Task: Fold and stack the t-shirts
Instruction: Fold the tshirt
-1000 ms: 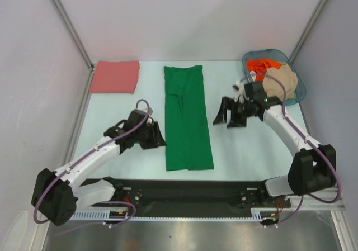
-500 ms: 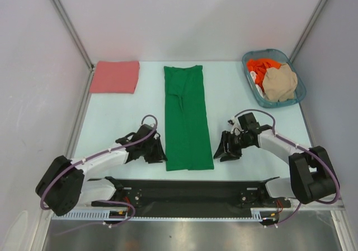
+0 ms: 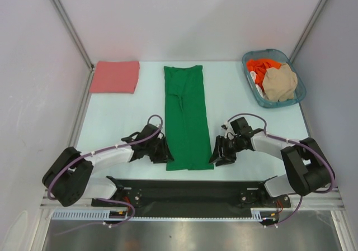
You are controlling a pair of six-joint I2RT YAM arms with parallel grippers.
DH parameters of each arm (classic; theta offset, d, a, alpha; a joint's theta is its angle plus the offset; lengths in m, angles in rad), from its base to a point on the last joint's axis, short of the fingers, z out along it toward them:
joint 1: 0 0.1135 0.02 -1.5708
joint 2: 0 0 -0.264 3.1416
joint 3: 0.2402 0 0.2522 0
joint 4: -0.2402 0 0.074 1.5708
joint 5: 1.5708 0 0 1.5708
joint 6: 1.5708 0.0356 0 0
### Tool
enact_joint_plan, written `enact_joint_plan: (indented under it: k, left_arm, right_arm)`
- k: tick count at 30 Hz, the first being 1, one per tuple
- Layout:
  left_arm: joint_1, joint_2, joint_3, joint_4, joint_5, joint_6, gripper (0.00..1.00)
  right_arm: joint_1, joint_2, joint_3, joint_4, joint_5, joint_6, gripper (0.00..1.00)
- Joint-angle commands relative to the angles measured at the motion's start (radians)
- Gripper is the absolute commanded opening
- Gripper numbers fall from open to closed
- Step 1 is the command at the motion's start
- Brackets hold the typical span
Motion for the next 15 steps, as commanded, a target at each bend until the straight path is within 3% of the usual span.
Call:
enact_joint_plan:
  k: [1,7,11,15]
  left_arm:
    - [-0.021,-0.019,0.009,-0.159,-0.079,-0.007,0.4]
    - [-0.035,-0.09,-0.004,-0.222,-0.107,-0.039,0.42]
    - [-0.035,-0.069,-0.078,-0.058,-0.007,-0.058,0.39]
    - [-0.036,-0.033,-0.089,-0.026,0.003,-0.072,0.39]
  right_arm:
    - [-0.001,0.017,-0.017,0.025,0.028,-0.013,0.52]
    - [-0.001,0.031,-0.029,0.039,0.019,-0.019,0.52]
    - [0.0,0.045,-0.037,0.057,0.008,-0.019,0.52]
    - [0.0,0.042,-0.043,0.054,0.006,-0.019,0.5]
